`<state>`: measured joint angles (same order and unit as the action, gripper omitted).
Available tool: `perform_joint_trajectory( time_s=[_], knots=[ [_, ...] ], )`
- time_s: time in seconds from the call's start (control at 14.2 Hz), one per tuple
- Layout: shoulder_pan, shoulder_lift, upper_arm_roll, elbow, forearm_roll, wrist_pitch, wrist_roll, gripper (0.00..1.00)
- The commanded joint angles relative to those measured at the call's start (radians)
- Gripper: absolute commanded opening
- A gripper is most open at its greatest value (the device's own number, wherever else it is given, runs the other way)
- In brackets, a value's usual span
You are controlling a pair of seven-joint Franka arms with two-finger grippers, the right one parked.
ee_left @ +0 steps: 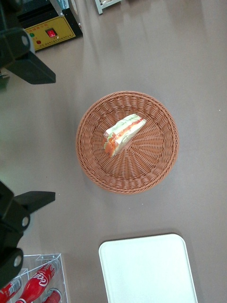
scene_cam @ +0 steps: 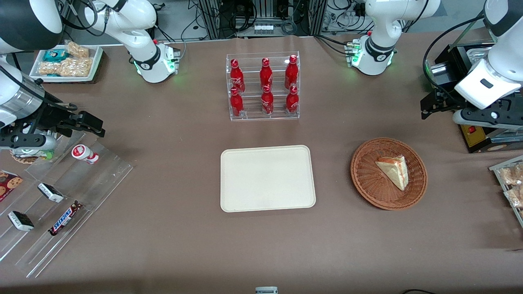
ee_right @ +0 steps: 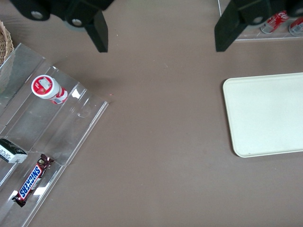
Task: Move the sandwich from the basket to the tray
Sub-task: 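Move the left gripper over the wicker basket toward the sandwich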
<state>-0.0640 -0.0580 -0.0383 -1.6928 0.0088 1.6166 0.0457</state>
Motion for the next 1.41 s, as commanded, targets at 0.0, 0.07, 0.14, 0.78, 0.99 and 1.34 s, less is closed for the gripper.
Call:
perform_joint_trajectory(
  time_s=[0.0,0.07,0.14,0.78,0.99,1.34],
  knots=[
    [0.007,0.038,-0.003,0.056,-0.006,-0.037,-0.009,1.0],
    [0.007,0.04,-0.003,0.056,-0.006,-0.037,-0.01,1.0],
    [0.006,0.04,-0.003,0.054,-0.006,-0.041,-0.01,1.0],
    [0.009,0.059,0.0,-0.014,-0.006,-0.054,-0.013,1.0],
    [0.009,0.099,0.015,-0.131,-0.003,0.079,-0.013,1.0],
    [0.009,0.107,0.031,-0.444,0.03,0.501,-0.05,1.0]
  ],
)
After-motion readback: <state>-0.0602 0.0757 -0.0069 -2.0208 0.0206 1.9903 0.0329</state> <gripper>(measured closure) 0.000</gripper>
